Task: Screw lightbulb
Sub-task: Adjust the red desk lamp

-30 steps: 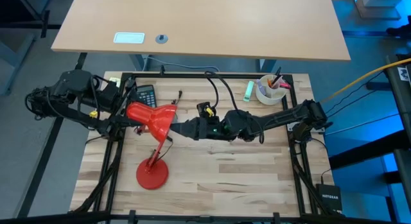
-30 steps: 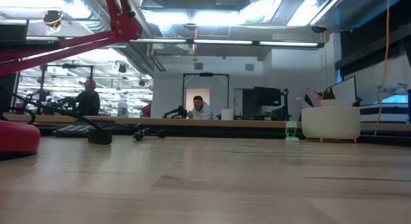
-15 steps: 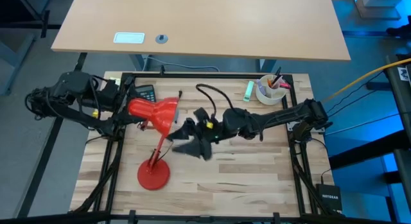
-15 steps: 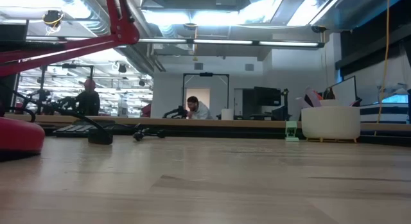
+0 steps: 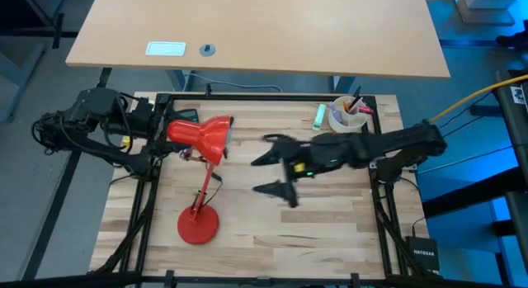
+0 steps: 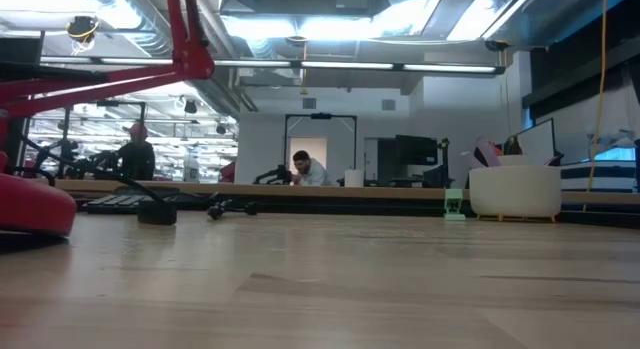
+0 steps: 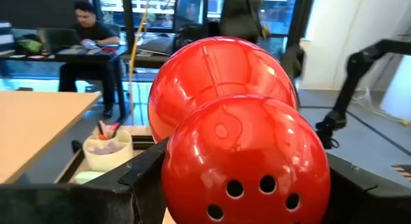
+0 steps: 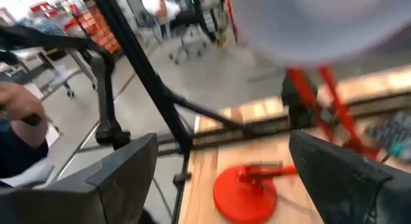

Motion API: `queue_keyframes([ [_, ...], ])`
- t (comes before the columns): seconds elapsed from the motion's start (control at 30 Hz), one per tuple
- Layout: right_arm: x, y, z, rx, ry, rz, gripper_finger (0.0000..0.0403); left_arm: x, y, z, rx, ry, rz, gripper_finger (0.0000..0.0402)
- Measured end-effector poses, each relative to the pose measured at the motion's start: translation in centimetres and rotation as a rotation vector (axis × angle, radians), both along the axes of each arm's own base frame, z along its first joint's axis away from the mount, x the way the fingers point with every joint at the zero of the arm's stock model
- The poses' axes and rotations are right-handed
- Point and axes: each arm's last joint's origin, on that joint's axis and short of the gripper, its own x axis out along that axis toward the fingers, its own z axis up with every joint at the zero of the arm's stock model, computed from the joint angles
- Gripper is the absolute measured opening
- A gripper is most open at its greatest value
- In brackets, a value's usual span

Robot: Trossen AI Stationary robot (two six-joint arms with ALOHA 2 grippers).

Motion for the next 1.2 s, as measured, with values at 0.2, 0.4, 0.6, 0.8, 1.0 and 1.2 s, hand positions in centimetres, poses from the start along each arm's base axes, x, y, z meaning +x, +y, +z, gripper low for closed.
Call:
queue_keyframes([
  [0.2,-3.0,0.3,1.5,-0.121,0.005,-0.078,0.0353,0.1,-0.3,-0.4,0.0,0.022,-0.043,0.0266],
  [0.4,-3.6,1.1,1.0,-0.167,0.046,-0.125,0.0353,0.4,-1.3,-1.5,-0.03,0.065,-0.099,0.0267],
  [0.6,-3.3,1.2,-0.3,-0.185,0.079,-0.124,0.0353,-0.5,-2.3,-1.5,-0.048,0.068,-0.184,0.0267],
  [0.8,-2.6,1.2,-3.1,-0.242,0.1,-0.154,0.0353,-1.4,-2.6,-1.5,-0.053,0.08,-0.227,0.0266],
  [1.0,-0.5,2.0,-8.0,-0.218,0.063,-0.118,0.0353,-2.0,-3.1,-1.8,-0.081,0.113,-0.278,0.0266],
  [1.2,2.7,3.0,-11.9,-0.177,0.078,-0.125,0.0353,-2.1,-3.5,-1.8,-0.099,0.126,-0.305,0.0266],
])
